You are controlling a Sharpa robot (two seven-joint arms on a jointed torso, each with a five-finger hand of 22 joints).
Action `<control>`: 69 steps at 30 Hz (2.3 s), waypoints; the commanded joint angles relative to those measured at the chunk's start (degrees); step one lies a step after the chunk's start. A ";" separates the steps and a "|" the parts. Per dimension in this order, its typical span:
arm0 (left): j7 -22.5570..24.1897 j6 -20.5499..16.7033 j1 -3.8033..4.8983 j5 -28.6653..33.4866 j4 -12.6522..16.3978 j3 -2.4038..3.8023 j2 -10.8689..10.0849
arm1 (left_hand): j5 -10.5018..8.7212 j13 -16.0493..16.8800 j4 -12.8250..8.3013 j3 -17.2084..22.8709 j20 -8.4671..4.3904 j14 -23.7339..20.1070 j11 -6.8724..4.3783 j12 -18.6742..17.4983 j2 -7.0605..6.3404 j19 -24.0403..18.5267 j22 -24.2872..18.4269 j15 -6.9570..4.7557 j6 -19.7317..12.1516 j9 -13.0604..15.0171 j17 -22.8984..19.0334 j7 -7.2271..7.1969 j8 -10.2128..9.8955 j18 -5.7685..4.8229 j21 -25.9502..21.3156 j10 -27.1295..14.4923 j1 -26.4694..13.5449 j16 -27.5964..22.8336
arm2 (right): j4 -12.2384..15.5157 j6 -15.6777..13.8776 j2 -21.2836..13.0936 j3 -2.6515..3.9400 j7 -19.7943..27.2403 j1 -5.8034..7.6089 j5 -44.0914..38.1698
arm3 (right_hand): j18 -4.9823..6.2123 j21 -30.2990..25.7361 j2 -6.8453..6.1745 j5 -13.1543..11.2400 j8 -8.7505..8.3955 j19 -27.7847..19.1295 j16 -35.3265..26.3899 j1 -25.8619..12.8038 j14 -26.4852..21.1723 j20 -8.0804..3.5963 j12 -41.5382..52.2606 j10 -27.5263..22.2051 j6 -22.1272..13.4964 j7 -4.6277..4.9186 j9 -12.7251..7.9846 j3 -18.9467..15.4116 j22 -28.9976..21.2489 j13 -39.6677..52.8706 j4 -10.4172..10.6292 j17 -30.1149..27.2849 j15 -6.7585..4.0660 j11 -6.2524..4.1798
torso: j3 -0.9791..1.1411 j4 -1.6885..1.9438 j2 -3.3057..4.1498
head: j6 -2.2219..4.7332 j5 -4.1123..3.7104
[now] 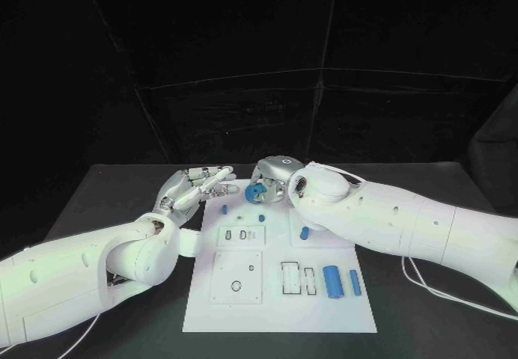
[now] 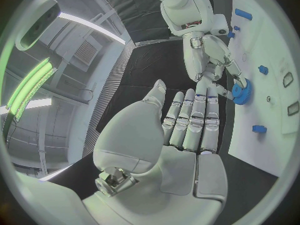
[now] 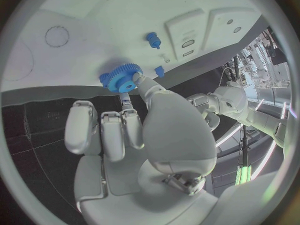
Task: Assemble the parts on the task board
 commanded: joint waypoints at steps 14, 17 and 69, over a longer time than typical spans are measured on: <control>0.15 0.59 0.12 -0.08 -0.01 0.04 -0.03 | 0.03 -0.05 -0.29 -0.09 0.06 -0.25 0.24 -0.24 0.35 0.36 -0.06 -0.05 0.01 -0.03 -0.10 0.56 -0.23 0.38 -0.40 -0.02 -0.03 -0.24 | -1.07 2.58 0.27 -0.15 0.00 -0.13 0.96 | -1.03 -0.11 -1.65 0.37 -3.43 -0.19 0.41 -4.85 4.36 1.51 -5.20 -3.05 -2.45 1.04 2.86 -2.79 -0.61 1.25 2.00 6.84 1.75 2.20 | 0.01 -0.03 0.01 | -0.18 0.04; 0.14 0.60 0.12 -0.08 -0.04 0.04 -0.02 | 0.03 -0.05 -0.30 -0.09 0.06 -0.24 0.24 -0.24 0.36 0.37 -0.07 -0.05 0.02 -0.03 -0.10 0.56 -0.23 0.38 -0.40 -0.01 -0.03 -0.25 | -1.08 2.60 0.29 -0.16 0.03 -0.14 1.25 | -1.01 -0.14 -2.07 0.26 -3.47 -0.23 0.45 -5.40 4.38 1.67 -5.70 -3.41 -3.00 1.14 2.67 -3.63 -0.66 0.80 2.35 6.98 1.88 2.32 | 0.03 -0.02 0.00 | -0.23 0.05; 0.10 1.26 0.04 -0.08 -2.16 0.00 0.19 | 0.02 -0.05 -0.50 -0.06 0.05 -0.21 0.22 -0.29 0.47 0.42 -0.14 -0.05 0.06 -0.02 -0.09 0.51 -0.29 0.38 -0.45 0.02 0.00 -0.35 | 6.59 -7.25 -25.75 -0.32 21.92 -1.14 31.54 | -1.18 0.37 -1.24 3.79 -3.09 0.18 0.97 0.72 4.67 1.93 -6.89 -4.11 -3.71 1.36 2.37 -7.93 0.42 -0.35 0.99 8.71 2.06 2.46 | 0.91 -2.13 -0.34 | 0.77 -1.13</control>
